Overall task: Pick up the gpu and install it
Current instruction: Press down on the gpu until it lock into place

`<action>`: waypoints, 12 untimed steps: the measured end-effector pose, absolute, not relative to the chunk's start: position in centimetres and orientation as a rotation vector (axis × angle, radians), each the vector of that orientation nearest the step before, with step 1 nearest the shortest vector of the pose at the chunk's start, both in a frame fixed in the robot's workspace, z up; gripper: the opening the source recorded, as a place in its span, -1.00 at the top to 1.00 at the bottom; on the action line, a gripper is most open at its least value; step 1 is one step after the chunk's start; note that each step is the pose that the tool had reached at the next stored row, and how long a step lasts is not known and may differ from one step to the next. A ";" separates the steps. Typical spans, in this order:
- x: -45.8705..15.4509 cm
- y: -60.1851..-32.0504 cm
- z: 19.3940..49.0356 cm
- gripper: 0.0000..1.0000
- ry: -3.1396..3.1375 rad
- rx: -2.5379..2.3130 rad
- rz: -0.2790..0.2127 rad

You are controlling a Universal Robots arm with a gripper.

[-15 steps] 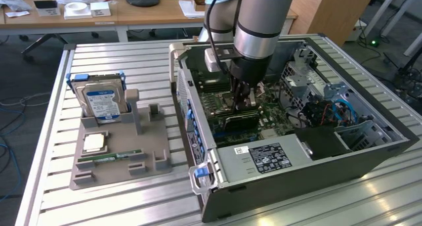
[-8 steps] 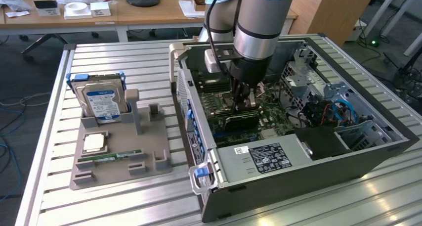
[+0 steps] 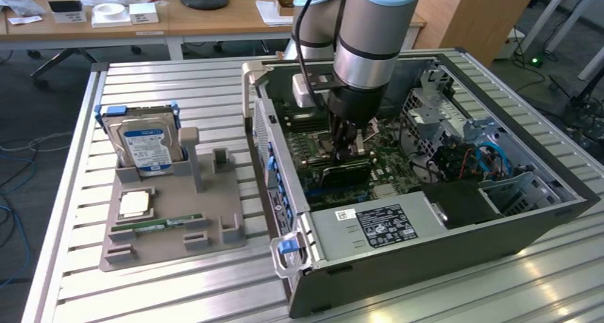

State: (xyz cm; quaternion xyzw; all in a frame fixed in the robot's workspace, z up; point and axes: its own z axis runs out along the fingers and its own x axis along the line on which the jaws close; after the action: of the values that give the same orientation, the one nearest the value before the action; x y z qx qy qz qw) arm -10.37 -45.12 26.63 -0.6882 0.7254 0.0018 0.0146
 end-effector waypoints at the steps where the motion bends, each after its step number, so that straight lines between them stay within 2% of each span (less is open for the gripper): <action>1: -10.4 -45.1 26.6 0.79 2.258 -2.142 0.006; 12: -10.4 -45.1 26.4 0.79 2.258 -2.142 0.006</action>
State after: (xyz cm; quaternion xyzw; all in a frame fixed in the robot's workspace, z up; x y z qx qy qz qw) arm -10.37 -45.12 26.36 -0.6882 0.7254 0.0020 0.0148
